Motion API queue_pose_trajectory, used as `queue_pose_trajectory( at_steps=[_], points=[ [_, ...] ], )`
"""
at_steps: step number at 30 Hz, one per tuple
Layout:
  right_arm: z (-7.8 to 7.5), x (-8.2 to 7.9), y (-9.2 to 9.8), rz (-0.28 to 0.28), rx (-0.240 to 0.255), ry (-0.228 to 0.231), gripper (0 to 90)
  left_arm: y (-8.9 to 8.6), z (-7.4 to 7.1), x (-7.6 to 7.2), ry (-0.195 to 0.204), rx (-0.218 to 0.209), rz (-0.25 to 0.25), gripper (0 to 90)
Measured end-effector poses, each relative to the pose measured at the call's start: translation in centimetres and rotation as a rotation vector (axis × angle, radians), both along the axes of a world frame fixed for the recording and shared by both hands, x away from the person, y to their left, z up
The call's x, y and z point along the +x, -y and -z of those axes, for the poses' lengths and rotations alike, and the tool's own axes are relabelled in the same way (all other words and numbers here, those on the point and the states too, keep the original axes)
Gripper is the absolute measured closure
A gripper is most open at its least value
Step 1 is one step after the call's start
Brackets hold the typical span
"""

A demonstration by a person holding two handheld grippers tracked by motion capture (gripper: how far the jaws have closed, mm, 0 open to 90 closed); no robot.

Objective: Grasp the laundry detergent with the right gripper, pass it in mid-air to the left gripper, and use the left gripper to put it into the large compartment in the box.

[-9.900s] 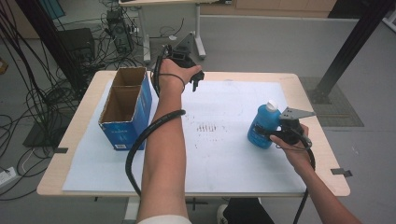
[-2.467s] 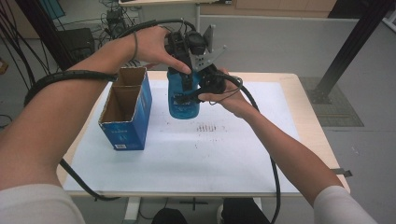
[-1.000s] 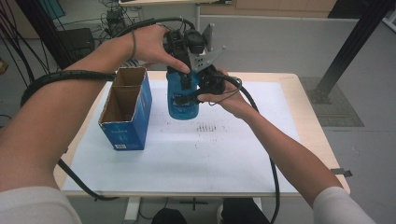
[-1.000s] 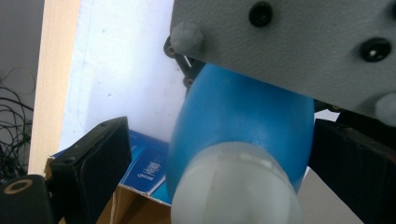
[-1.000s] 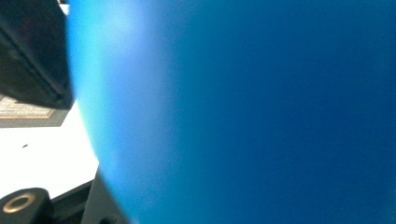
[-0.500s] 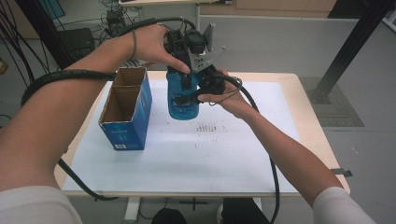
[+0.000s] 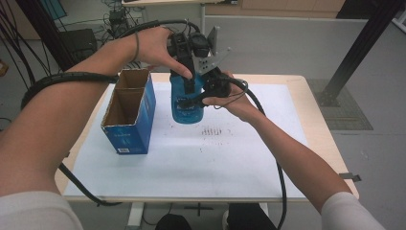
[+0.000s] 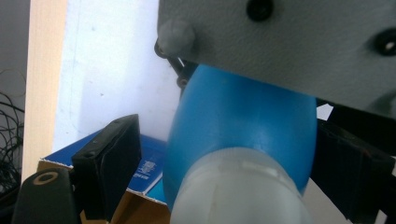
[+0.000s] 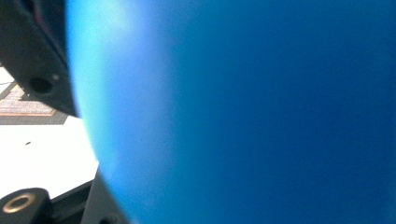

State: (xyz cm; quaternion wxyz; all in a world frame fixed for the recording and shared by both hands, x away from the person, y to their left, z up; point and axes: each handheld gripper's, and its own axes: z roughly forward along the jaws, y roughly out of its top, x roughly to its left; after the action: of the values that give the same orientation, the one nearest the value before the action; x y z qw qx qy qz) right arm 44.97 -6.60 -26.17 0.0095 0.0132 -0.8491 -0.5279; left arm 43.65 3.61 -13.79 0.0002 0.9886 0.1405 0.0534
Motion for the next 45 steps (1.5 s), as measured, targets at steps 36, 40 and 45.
queue_pose_trajectory(
  at_steps=[36,40,45],
  points=[
    [0.32,-0.4,-0.22,-0.039,0.002,-0.023,44.8,-0.24,0.5,-0.17,-0.076,0.018,0.044,37.1],
    [0.3,-0.38,-0.35,-0.04,0.008,-0.024,44.8,-0.27,0.46,-0.2,-0.072,0.023,0.042,37.1],
    [0.32,-0.38,-0.27,-0.036,0.005,-0.023,44.7,-0.21,0.51,-0.22,-0.069,0.021,0.045,37.1]
  ],
)
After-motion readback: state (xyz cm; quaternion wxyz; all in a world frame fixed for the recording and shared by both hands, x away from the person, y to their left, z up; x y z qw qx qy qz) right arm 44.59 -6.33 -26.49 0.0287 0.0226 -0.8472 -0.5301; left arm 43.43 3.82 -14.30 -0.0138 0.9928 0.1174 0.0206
